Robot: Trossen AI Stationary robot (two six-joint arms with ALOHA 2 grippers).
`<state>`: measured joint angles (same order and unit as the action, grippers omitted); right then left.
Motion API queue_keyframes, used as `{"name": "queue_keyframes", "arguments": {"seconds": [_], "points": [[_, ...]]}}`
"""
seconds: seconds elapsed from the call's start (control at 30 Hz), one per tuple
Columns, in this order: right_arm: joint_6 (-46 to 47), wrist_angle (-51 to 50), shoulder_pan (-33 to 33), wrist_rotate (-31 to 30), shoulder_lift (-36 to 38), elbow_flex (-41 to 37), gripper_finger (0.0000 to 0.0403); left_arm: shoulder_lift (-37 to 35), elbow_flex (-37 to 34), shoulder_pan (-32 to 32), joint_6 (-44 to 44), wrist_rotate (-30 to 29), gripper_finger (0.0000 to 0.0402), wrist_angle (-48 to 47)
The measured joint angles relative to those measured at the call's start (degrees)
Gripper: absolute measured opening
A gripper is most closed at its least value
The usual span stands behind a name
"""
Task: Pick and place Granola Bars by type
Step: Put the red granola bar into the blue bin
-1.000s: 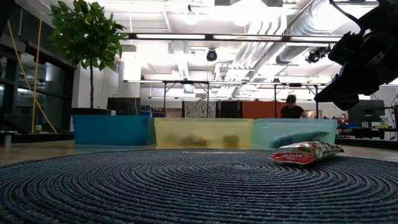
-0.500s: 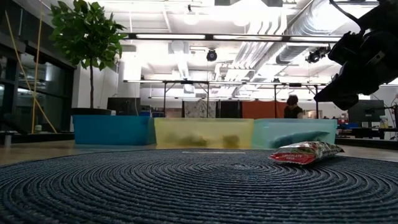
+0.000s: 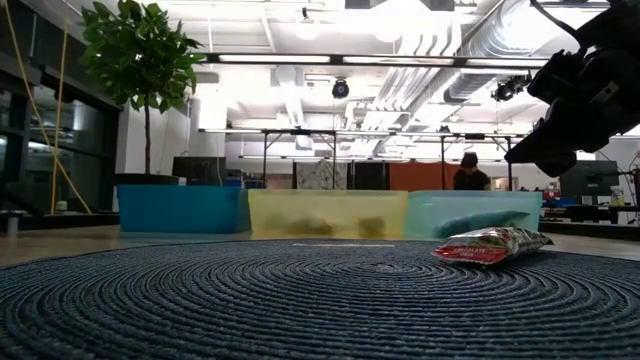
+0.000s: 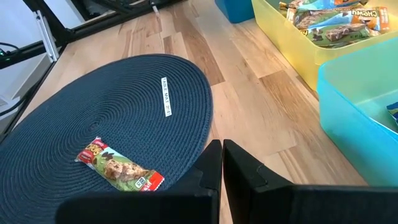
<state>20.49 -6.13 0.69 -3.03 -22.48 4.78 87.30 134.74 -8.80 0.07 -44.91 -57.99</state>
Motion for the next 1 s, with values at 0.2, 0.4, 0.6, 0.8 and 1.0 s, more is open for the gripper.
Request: {"name": "queue_keyframes", "arguments": {"seconds": [0.2, 0.4, 0.6, 0.8, 1.0], "points": [[0.0, 0.0, 0.0, 0.0, 0.0, 0.0, 0.0, -0.1, 0.0, 6.8, -8.9, -5.3, 0.0098, -4.0], [0.0, 0.0, 0.0, 0.0, 0.0, 0.0, 0.0, 1.5, -0.6, 14.4, -30.8, -13.9, 0.0098, -16.6], [0.0, 0.0, 0.0, 0.0, 0.0, 0.0, 0.0, 5.2, -0.6, 19.8, -40.9, -10.7, 0.0098, -25.9], [0.0, 0.0, 0.0, 0.0, 0.0, 0.0, 0.0, 11.8, -0.6, 24.1, -41.2, -2.1, 0.0098, -30.2], [0.0, 0.0, 0.0, 0.0, 0.0, 0.0, 0.0, 17.6, -2.5, 27.3, -43.5, 4.5, 0.0098, -32.2]]}}
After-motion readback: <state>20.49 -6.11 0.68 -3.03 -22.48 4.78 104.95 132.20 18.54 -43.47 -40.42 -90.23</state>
